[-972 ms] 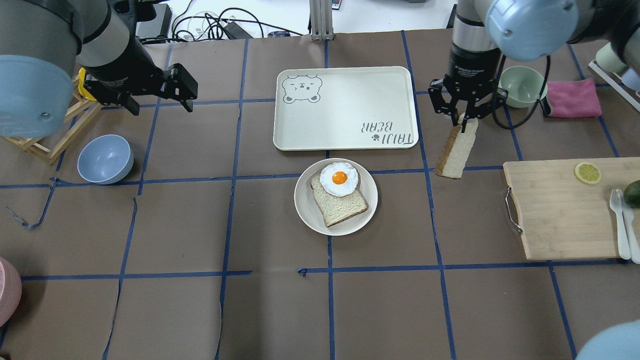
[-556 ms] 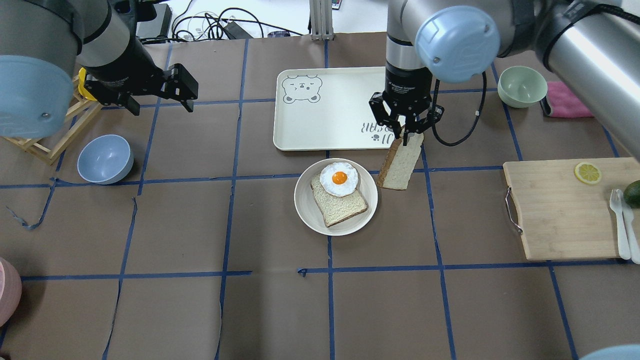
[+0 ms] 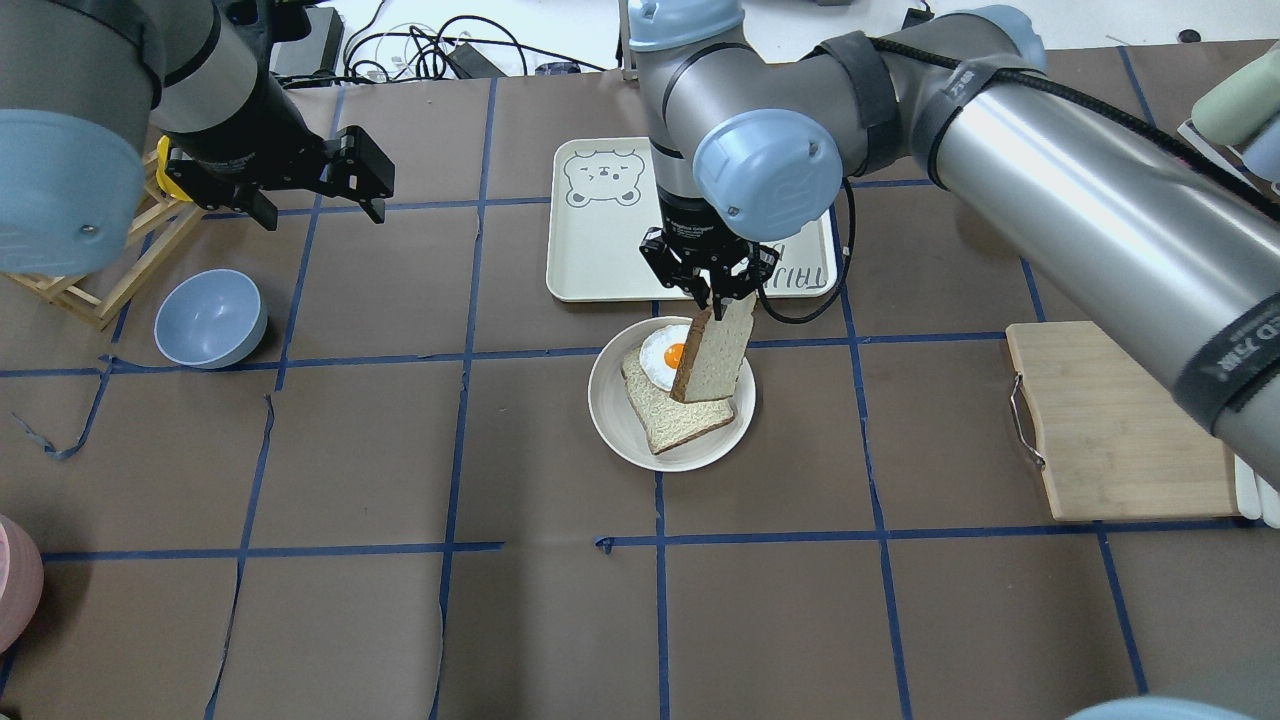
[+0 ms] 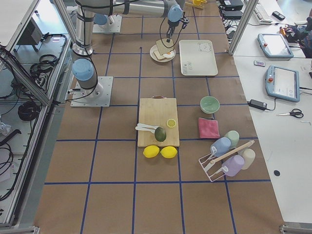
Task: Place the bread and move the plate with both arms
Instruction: 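Carry the bread slice with the right gripper over the white plate, then lay the bread slice on the egg and open the right gripper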
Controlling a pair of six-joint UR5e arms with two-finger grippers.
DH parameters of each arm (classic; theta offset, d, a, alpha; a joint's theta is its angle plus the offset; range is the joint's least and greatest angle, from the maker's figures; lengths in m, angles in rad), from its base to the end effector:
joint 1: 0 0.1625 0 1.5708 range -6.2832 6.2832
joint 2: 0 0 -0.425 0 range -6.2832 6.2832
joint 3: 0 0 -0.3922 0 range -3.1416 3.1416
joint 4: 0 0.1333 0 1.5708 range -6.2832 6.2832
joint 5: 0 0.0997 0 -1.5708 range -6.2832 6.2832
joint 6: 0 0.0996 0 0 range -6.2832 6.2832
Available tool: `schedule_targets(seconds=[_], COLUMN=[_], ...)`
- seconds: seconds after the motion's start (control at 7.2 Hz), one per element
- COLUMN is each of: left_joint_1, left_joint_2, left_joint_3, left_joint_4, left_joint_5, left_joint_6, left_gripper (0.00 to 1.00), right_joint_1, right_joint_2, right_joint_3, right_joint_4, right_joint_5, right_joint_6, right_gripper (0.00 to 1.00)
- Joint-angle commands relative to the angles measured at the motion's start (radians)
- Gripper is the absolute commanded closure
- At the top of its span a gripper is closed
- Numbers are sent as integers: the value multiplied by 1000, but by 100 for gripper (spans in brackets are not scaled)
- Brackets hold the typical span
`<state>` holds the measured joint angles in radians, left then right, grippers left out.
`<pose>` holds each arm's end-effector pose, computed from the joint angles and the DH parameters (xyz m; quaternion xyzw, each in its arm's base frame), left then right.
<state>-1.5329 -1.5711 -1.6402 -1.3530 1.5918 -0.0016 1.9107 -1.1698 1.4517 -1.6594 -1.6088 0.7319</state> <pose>-0.1120 -0.5093 0.4764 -0.0205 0.9970 -0.0738 0.0118 0.3293 -0.5426 0.3279 -0.1920 -0.9765 -0.0733 0.0655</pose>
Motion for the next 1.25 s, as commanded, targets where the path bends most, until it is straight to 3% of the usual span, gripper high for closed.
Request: schedule_targets(seconds=[0.0,0.42,0.69,0.83,0.97,1.11], left_joint_1=[-1,-1,-3,-10,-10,-10], left_joint_2=[0,-6,-7,-6,-3,-3], left_joint_3=[0,10,3,-1,-3,-3], left_joint_4=[0,15,37,35,35,35], left_joint_5=[-1,-3,-7,-6,-6,-9], left_joint_6=[0,0,-1,-3,-2,-3], left_gripper=[0,0,0,0,0,0], right_joint_1=[14,14,14,14,14,14], right_joint_2=[19,30,54,61,62,65], right_joint_3=[10,39,38,38,41,41], right_joint_4=[1,-13,-122,-176,-181,-192], right_joint_5=[-3,6,13,15,15,16], right_joint_6=[3,3,1,-9,-12,-5], right_gripper=[100,100,95,76,39,21])
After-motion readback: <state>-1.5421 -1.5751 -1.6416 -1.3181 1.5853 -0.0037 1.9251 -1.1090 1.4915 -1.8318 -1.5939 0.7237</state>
